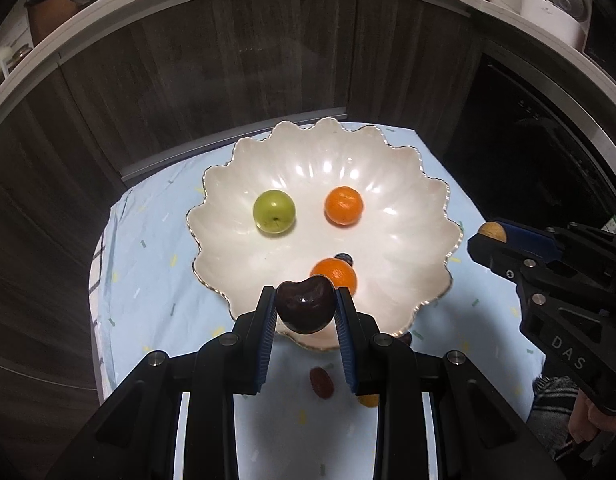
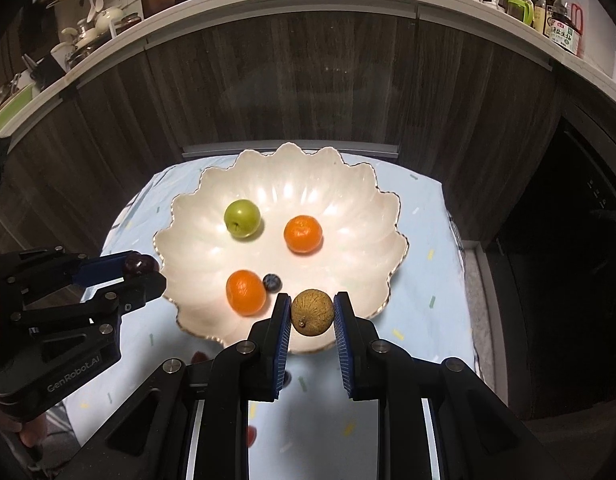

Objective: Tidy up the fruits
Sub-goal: 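Carry the cherry and brown fruit over the white bowl with both tools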

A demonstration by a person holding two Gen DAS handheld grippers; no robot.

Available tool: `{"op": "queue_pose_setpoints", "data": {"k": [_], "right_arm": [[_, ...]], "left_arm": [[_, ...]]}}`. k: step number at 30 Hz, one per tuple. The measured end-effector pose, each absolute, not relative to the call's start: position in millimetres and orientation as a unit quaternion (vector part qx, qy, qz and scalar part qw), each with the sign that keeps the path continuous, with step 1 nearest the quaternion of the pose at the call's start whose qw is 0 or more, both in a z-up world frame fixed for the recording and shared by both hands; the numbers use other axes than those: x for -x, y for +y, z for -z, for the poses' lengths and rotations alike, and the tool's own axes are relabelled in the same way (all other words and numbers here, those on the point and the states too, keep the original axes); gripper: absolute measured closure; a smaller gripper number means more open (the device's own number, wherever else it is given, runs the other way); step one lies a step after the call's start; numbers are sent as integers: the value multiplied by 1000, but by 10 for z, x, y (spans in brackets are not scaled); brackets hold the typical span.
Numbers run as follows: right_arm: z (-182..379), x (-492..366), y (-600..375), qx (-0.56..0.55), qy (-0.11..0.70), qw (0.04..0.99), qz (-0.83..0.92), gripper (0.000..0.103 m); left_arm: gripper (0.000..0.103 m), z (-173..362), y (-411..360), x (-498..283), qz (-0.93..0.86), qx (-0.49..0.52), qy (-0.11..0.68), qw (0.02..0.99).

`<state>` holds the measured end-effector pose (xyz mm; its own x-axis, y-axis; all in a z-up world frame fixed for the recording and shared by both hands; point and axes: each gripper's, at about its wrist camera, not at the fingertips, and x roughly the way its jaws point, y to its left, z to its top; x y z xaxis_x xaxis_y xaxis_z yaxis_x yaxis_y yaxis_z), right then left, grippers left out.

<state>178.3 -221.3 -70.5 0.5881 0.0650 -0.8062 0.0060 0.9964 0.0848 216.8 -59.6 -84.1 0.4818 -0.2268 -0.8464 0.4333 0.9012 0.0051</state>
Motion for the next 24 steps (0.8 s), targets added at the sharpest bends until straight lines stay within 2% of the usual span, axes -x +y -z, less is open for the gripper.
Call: {"op": "queue_pose_setpoints", "data": {"k": [24], "right_arm": [[1231,-2446,-2282,-40,508,861,-2,80]], "left_arm": [[73,1395,-634,-2742,165,-99,518,834]]}}
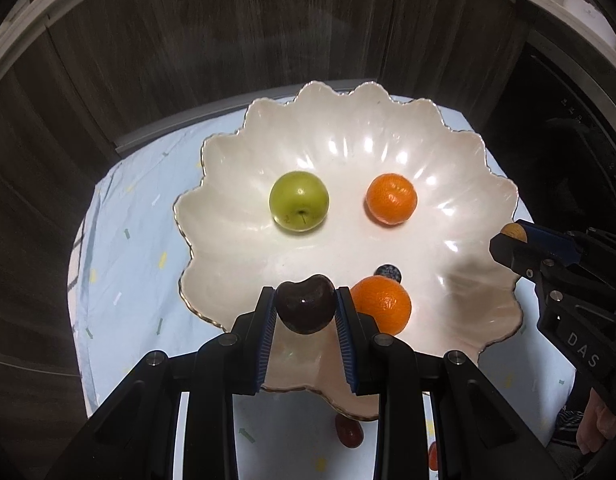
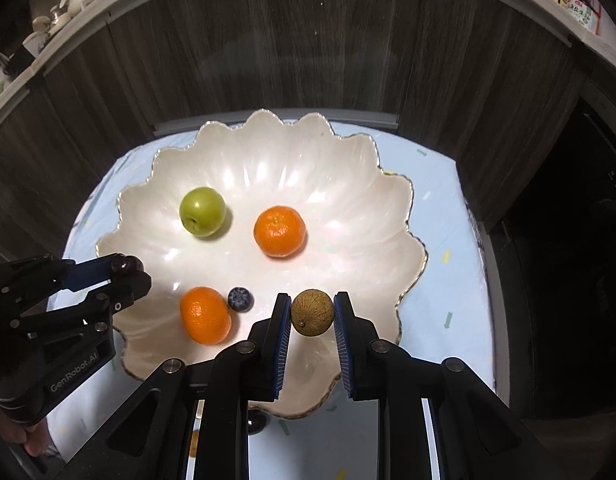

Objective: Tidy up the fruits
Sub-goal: 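Carry the cherry and brown fruit over the white bowl with both tools, then open the left tool over the bowl while the right tool releases the brown fruit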

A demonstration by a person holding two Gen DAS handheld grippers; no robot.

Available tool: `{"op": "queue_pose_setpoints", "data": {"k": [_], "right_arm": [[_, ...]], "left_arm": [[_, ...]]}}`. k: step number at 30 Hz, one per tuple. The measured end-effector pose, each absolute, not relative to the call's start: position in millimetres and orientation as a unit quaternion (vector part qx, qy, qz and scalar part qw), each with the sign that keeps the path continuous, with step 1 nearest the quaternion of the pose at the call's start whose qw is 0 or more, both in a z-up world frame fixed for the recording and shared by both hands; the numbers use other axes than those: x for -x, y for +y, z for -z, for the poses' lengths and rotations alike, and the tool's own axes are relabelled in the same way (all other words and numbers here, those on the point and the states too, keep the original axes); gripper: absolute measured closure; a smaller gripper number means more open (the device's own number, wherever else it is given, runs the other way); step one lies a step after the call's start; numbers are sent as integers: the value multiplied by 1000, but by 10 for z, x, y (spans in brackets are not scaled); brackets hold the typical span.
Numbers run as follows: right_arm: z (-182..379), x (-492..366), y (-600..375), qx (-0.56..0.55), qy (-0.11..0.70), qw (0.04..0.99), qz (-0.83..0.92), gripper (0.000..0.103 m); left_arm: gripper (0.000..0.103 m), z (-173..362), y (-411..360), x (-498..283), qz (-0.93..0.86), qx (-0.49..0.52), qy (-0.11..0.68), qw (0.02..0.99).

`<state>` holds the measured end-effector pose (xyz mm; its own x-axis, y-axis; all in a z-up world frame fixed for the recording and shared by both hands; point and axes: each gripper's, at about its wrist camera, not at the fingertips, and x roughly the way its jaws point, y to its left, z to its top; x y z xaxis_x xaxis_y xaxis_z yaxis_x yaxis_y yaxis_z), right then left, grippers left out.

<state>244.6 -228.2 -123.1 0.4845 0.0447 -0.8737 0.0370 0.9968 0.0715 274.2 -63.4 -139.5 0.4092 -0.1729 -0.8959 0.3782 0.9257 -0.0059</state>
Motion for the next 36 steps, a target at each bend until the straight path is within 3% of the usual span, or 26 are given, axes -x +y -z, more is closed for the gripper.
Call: {"op": "queue_pose_setpoints", "data": {"k": [5,6,7,9,10,16,22,36], "right_arm": [[1300,-2469,-2265,-37,516,856,-4,79],[1302,-2470,-2261,-34,517,856,-4,77],[1300,-2473,-2258,-32,517,855,-3,70],[1276,-2472,-2256,-27,514,857,3,54],[1260,-2466,-2258,-23,512,859,9,45],[1116,-2419,-2281,-7,486,873,36,24],[981,-2373,-2312,-9,470,881,51,22],[760,-2109,-2300,-20,446,893,61,22]], "left_arm": [[72,1434,-624,-2738,160,-98,524,831],[64,1437,-619,-2735,159,-97,524,831],[51,1432,-613,-2728,156,-97,522,833],[42,1399,-603,-2707,149,-100,514,839],[41,1379,-599,-2698,149,-100,511,841],[26,1241,-564,-2652,136,-108,493,853],[15,1104,-546,-2600,123,-109,476,864],[15,848,-494,-2330,109,-105,446,882]]}}
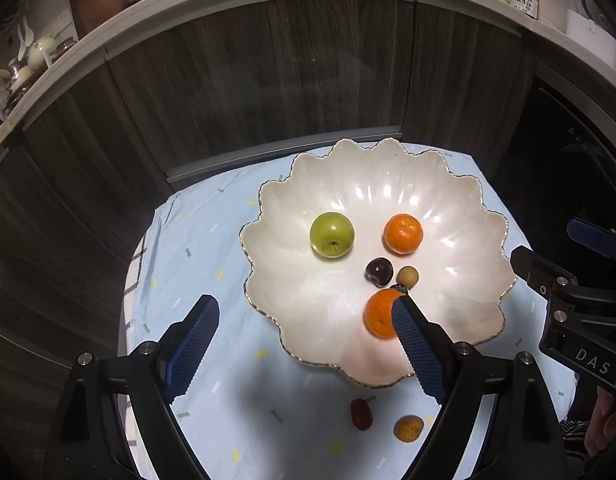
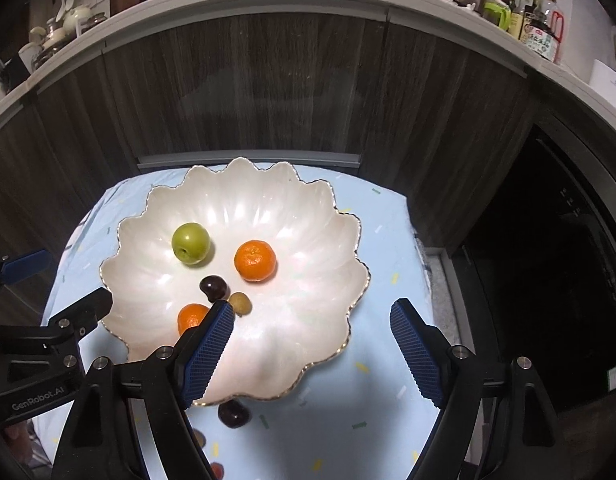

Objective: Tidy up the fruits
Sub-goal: 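Open the left tool over the bowl while the right tool releases the brown fruit, then move both open tools back toward the remaining fruits on the cloth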

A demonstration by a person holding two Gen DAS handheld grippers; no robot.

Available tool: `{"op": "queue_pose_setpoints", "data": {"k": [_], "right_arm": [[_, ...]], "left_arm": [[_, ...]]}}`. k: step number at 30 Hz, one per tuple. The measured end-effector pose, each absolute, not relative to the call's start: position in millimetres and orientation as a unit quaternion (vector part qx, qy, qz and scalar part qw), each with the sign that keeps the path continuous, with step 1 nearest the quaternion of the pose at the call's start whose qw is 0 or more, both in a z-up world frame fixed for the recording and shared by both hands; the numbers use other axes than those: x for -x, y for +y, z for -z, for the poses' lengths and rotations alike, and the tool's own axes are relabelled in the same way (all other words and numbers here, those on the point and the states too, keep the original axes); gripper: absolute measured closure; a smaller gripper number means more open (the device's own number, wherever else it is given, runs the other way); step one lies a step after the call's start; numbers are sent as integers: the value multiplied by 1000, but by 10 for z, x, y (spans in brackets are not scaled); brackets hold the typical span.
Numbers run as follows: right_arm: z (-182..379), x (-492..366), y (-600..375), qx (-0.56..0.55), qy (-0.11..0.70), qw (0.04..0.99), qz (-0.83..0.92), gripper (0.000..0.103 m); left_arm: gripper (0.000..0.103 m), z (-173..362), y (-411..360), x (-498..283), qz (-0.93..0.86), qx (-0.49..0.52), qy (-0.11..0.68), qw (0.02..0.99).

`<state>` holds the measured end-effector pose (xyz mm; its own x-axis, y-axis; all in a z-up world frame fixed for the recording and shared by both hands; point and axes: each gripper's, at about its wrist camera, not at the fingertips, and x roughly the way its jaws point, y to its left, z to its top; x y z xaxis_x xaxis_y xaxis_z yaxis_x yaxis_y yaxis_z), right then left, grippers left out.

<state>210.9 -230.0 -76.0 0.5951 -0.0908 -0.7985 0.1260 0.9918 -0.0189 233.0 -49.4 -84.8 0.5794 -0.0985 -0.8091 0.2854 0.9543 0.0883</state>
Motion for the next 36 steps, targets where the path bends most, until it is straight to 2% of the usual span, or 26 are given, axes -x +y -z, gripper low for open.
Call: {"op": "queue_pose_setpoints", "data": {"k": [27,36], "right_arm": [[897,-1644,-2212,-19,447,893,45,22],[1079,-1502,-2177,-10,462,886,36,22]], "left_arm": [[15,1015,-441,-1816,100,-115,454,878],[20,1214,-454,-1700,99,-123,468,869]]}}
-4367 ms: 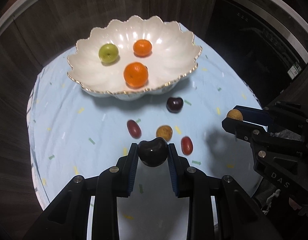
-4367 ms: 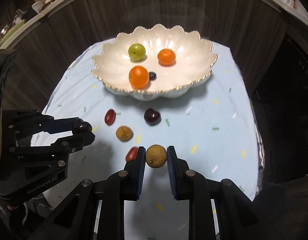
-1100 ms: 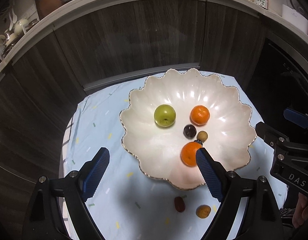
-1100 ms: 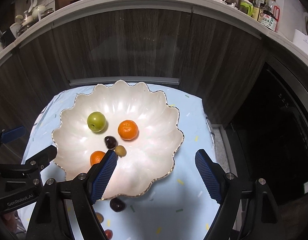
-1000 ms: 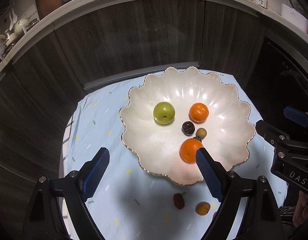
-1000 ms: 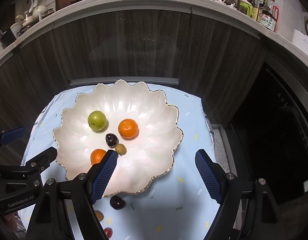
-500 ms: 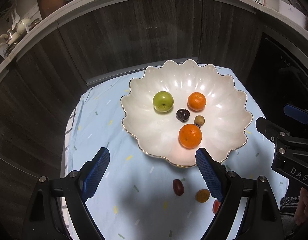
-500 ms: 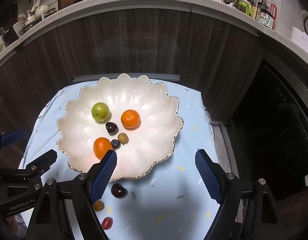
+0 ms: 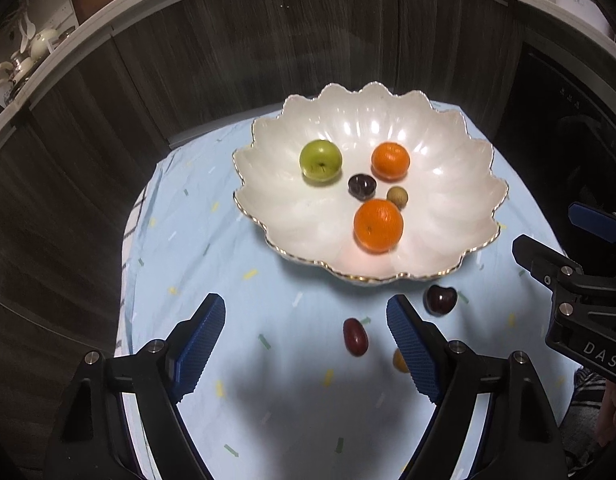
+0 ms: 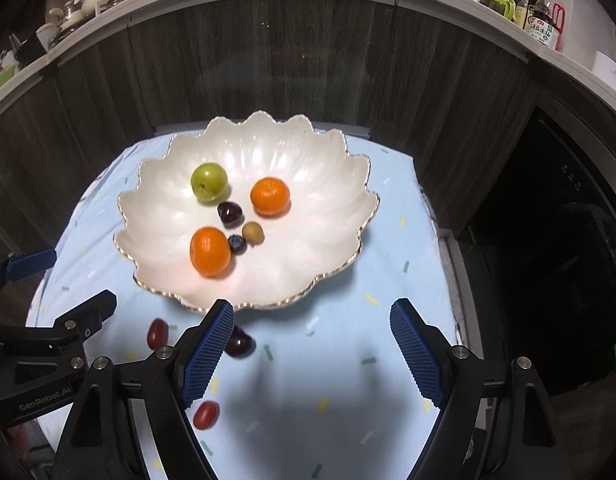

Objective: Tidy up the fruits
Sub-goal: 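Move both open tools back toward the remaining fruits on the cloth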

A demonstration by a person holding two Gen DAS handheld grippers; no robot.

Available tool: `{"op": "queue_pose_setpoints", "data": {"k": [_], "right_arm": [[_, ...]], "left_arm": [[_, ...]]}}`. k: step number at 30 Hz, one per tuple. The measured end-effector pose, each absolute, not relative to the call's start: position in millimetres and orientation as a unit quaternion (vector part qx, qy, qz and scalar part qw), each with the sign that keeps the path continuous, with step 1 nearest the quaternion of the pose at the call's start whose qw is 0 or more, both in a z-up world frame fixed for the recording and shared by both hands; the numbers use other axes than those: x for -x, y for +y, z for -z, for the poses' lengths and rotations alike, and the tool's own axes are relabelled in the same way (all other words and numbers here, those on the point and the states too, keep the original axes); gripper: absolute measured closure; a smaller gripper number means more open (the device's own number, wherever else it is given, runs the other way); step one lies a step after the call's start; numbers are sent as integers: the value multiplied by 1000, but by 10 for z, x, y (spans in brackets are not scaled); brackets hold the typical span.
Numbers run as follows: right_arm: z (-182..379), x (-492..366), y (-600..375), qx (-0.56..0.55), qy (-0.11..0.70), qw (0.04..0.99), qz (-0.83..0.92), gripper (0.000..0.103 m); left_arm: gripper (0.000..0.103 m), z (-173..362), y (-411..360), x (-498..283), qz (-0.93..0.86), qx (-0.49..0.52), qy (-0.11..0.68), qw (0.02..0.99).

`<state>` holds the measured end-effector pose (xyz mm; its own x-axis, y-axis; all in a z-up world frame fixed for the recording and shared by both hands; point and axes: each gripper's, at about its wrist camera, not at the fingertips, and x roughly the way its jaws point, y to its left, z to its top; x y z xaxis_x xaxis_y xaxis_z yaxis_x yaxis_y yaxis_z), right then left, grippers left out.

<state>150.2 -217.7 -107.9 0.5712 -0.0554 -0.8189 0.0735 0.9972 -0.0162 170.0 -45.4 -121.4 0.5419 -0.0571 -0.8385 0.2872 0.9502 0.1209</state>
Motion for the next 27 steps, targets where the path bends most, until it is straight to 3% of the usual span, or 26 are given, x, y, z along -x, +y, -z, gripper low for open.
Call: {"op": "queue_pose_setpoints", "data": {"k": [15,27], "right_arm": [[1370,-1184,-2130,-12,491,871,18,22],[1580,-1042,-1777,-4,510,859,-34,22]], "left_arm": [[30,1510,-500,-1440,120,-131,493,852],[30,1667,-168,-1198,89,-125,499,853]]}}
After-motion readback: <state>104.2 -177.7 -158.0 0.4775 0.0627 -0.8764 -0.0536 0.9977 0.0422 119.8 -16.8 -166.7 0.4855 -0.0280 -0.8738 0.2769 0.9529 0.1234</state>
